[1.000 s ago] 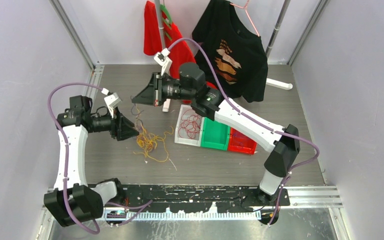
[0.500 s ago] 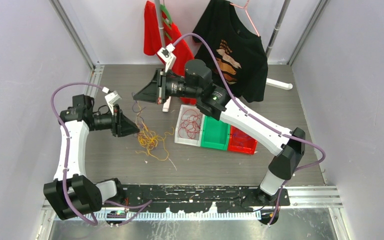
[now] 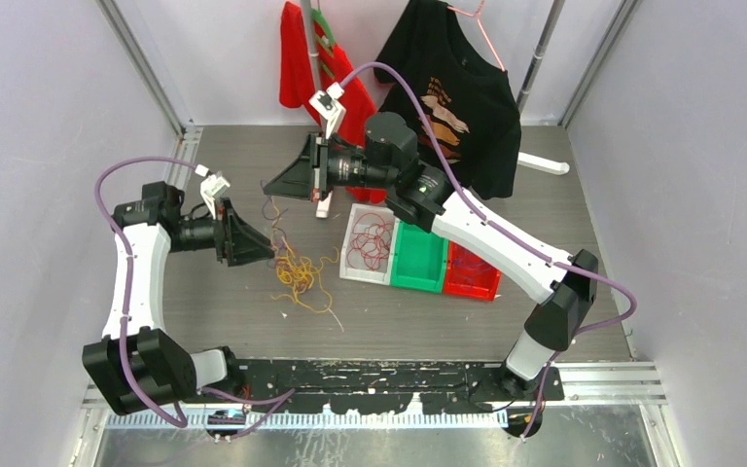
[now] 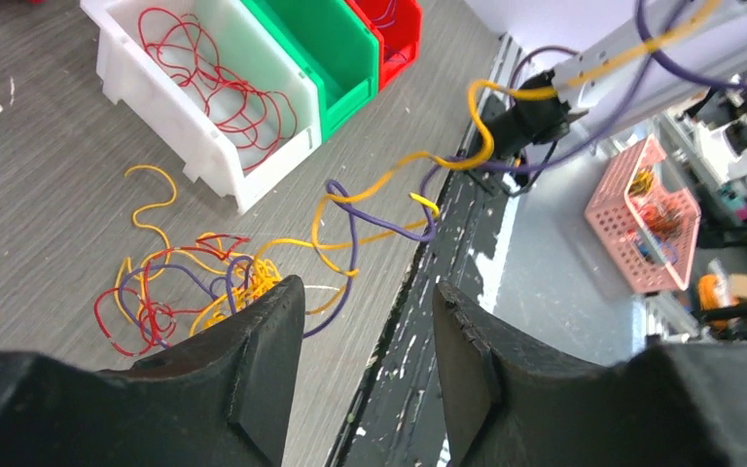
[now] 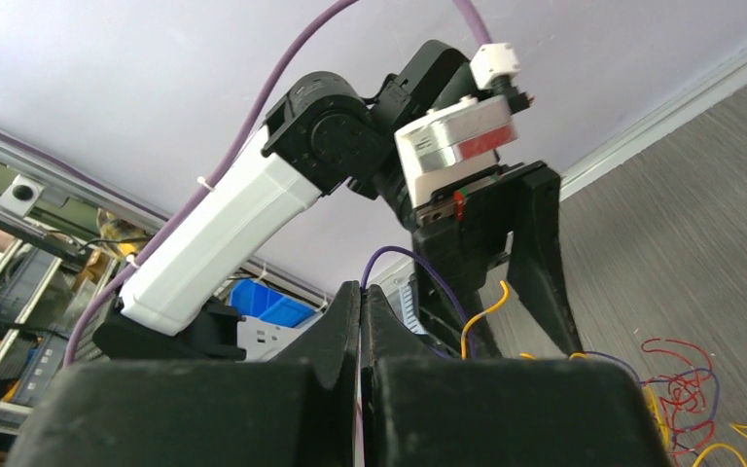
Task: Untangle the cables
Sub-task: Untie the cable.
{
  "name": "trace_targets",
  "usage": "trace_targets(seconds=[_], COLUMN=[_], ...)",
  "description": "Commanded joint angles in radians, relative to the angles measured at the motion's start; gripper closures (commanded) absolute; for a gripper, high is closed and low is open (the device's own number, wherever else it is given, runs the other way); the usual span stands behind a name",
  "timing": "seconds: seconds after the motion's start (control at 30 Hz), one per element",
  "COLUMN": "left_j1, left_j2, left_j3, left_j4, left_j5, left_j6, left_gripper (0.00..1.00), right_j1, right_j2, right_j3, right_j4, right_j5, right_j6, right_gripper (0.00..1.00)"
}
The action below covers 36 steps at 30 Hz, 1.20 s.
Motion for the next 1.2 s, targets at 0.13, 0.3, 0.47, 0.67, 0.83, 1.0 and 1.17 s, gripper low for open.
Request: trace_targets(seconds=[0.13,0.3,0.47,0.67,0.83,1.0,1.17], left_j1=[0.005,0.005,0.005,0.005,0.002,-0.019,-0.037], left_j2=[-0.015,-0.099,-0.103,-0.098,-0.100,-0.113,-0.094], left_j3=[-0.101,-0.221,-0.223,-0.216,-0.235,-0.225,-0.181], left_j4=[0.423,0.822,0.896,0.831,0.819,0.671,0.423], left_j5=[0.026,-0.034,0.039,0.028,0.074,0.109,0.016], left_j6=[-0.429,-0.800,-0.902,-0.842,-0.830,-0.648,-0.317], left_gripper=[0.61,0.72,0.72,0.69,0.62,0.56,0.56], right_j1=[-0.002,-0.001,-0.002,-0.002,-0.002,-0.002,-0.001], right_j2=[-0.032,-0.032,-0.029,-0.020,-0.012,-0.002,0.000], right_j3=[0.004,-0.002,-0.008,-0.012,-0.002,0.008,0.023], right_j4=[0.099,0.121,0.129,0.145,0.153,0.163,0.171], right_j5=[-0.059,-0.073,-0.077,-0.078,-0.079,-0.084,-0.089], right_j6=[0.041,0.069,0.076,0.094,0.106,0.123,0.140], right_gripper=[0.99,0.99,0.99,0.99,0.99,0.99,0.99])
